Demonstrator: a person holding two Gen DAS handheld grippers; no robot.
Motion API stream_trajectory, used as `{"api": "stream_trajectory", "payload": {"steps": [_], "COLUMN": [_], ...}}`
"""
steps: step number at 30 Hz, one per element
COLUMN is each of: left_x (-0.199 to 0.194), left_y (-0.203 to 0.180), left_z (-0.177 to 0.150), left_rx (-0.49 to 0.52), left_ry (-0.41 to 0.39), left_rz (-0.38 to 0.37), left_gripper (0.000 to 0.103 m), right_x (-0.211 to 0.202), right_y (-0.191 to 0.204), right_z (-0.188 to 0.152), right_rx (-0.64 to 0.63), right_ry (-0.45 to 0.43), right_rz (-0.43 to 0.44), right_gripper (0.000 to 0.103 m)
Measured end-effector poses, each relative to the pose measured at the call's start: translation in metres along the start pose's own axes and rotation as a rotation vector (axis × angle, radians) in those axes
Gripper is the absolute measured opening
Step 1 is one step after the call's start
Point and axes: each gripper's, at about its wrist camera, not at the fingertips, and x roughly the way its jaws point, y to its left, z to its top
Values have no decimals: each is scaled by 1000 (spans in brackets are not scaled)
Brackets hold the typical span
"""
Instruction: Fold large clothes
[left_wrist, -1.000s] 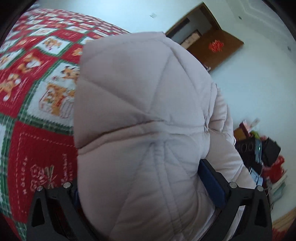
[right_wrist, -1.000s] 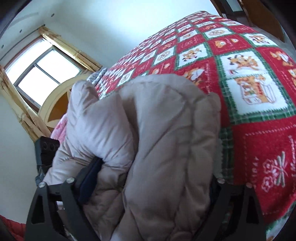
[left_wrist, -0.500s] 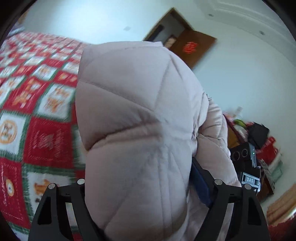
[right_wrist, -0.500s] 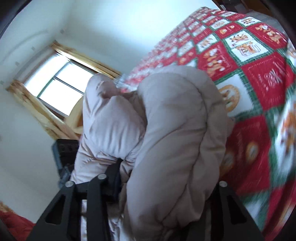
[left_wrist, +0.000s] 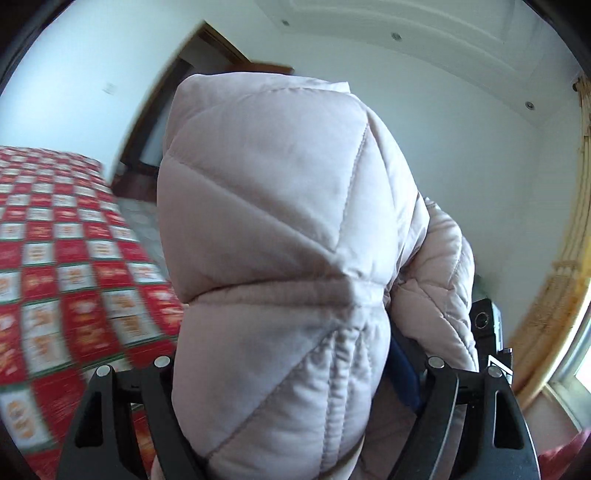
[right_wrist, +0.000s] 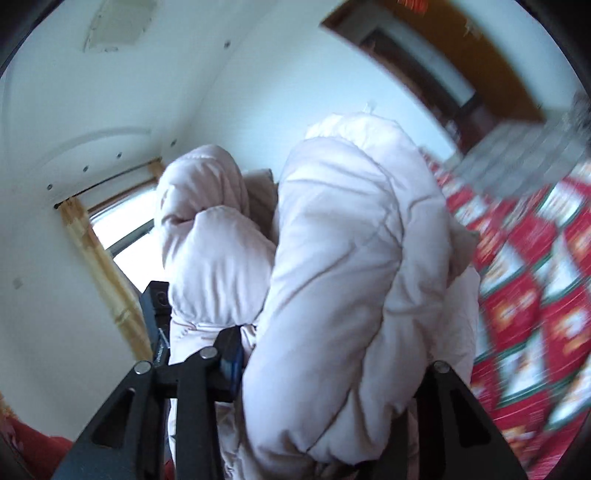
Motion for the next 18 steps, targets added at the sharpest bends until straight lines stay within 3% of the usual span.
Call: {"api": "stream_trajectory", "payload": {"steps": [3,6,9,12,14,18], "left_x": [63,130,185,213,218,226], "left_y": [10,42,76,109,138,173], "left_z": [10,5,-15,-30,-31,-35], "left_rx": [-19,-34,-31,6,-78,-180], "left_ry": [83,185,294,331,335,345], "left_rz": [8,106,255,428,469,497], "left_gripper": [82,82,82,90,101,102], "right_x": [-17,-14,2,8,17,31], "right_y": [-41,-107,-178,-237,-260,-286], "right_z": [24,28,22,12,7,-2], "right_rx": [42,131,221,320,343,371], "right_ry": [-37,-54,-25,-18,-9,-13], "right_rz": [-93,-164,-256,-313,-318,-303], "right_gripper": [43,43,43,42,43,47]}}
